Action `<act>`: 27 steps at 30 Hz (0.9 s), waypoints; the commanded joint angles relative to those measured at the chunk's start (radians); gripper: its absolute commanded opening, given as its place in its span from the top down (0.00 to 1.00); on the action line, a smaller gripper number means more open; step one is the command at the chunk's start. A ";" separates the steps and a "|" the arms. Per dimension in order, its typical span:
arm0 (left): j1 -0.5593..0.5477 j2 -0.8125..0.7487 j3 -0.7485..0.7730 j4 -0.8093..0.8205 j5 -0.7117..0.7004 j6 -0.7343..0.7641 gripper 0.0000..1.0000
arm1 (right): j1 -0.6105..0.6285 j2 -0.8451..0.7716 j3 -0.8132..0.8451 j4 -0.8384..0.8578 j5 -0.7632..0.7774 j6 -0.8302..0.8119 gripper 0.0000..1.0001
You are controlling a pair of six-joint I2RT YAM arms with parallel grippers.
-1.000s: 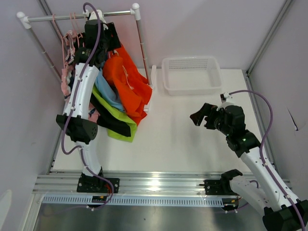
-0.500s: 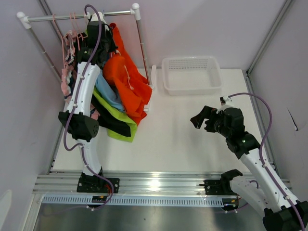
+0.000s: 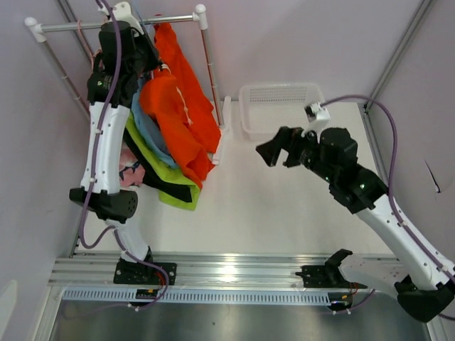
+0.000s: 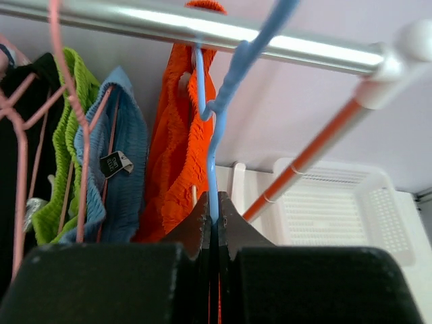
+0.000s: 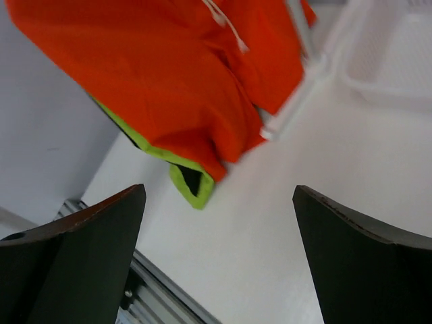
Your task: Remove the shorts from the hanger
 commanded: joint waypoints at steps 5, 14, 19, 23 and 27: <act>-0.021 -0.195 -0.011 0.037 0.053 -0.046 1.00 | 0.421 0.300 0.460 0.032 0.303 -0.126 0.01; -0.035 -0.278 -0.111 0.034 0.077 -0.085 1.00 | 0.694 0.765 0.870 0.020 0.437 -0.097 0.01; -0.035 -0.308 -0.140 0.021 0.094 -0.082 1.00 | 0.722 0.931 1.052 -0.010 0.446 -0.090 0.01; -0.035 -0.353 -0.178 0.011 0.099 -0.079 1.00 | 0.723 0.983 1.054 0.035 0.541 -0.125 0.01; -0.035 -0.411 -0.226 0.013 0.093 -0.063 1.00 | 0.723 0.986 1.068 0.032 0.679 -0.149 0.01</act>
